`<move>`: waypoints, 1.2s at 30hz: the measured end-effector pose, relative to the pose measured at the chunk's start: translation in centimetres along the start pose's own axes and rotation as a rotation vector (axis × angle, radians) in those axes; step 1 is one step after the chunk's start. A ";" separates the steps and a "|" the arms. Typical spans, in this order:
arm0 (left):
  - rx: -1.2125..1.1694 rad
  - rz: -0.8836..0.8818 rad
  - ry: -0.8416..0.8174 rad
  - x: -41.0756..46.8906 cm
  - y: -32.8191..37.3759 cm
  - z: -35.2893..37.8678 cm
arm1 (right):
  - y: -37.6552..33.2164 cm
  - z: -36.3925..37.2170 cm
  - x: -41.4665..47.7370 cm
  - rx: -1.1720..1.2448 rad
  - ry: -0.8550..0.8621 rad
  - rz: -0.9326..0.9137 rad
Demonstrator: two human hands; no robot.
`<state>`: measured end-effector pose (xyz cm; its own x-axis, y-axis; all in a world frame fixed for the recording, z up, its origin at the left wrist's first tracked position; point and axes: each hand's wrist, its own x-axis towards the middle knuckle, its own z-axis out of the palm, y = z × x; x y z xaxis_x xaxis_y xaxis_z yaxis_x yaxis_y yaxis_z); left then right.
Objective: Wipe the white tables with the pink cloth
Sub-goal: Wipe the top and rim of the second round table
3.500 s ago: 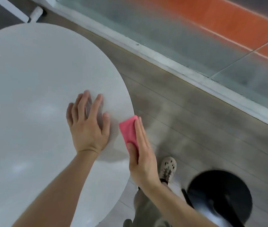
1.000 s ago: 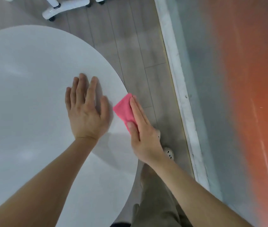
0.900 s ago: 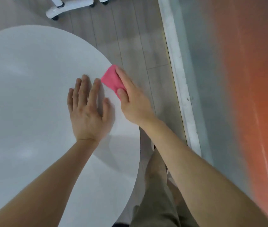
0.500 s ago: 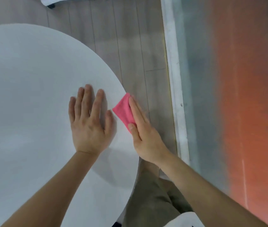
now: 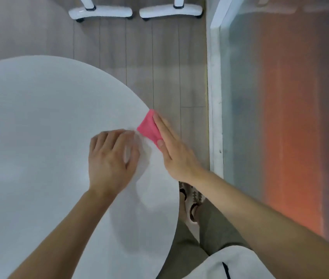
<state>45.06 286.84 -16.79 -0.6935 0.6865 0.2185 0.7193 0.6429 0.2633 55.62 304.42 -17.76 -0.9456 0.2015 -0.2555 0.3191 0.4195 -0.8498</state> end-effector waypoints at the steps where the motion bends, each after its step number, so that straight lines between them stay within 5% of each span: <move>1: 0.012 -0.010 0.031 1.5 -1.1 0.0 | 0.1 -0.1 -1.5 0.002 -0.018 0.024; 4: 0.061 -0.135 0.098 5.8 -4.3 1.0 | -0.5 -0.5 -0.3 -0.001 -0.046 0.041; 12: 0.167 -0.717 0.098 13.6 -10.2 3.5 | -4.7 -0.9 20.6 -0.026 -0.181 -0.068; 21: 0.227 -0.784 0.095 13.5 -9.4 3.6 | -0.2 -3.8 10.7 0.069 -0.305 -0.012; 30: 0.226 -0.818 0.046 13.9 -9.1 3.2 | -5.2 -0.9 27.0 0.104 -0.512 -0.176; 36: 0.222 -0.829 0.014 13.8 -9.2 3.1 | -3.5 -4.6 22.3 0.104 -0.577 -0.156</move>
<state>28.93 291.45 -19.08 -0.9981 -0.0375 0.0487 -0.0296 0.9877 0.1533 33.77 311.56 -18.37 -0.8721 -0.3799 -0.3083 0.1935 0.3110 -0.9305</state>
